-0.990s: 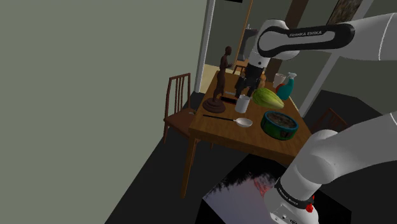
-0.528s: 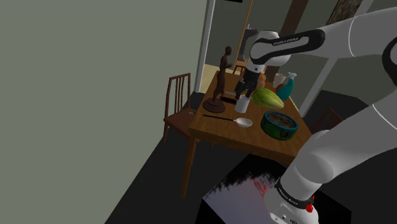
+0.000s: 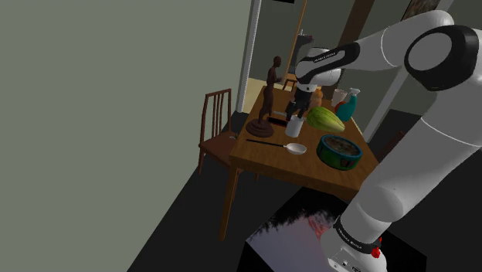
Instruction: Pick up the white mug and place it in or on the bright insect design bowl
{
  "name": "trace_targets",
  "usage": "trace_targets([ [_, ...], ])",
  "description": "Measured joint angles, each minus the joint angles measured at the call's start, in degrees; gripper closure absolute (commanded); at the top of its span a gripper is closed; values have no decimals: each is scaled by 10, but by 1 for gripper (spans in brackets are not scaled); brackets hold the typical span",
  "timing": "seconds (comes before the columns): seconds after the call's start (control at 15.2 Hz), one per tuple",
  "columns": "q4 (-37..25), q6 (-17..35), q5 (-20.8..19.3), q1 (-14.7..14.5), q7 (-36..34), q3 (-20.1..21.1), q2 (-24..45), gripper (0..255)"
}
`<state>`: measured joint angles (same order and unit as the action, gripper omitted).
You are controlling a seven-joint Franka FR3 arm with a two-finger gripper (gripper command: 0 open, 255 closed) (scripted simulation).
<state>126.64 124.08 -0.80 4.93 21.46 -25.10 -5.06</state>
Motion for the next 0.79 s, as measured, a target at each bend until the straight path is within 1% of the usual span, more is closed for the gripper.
trace_targets([
  [0.33,-82,21,42,18,66,-20,105,0],
  [0.46,-88,35,52,22,77,-20,127,0],
  [0.79,-77,69,68,26,90,-18,152,0],
])
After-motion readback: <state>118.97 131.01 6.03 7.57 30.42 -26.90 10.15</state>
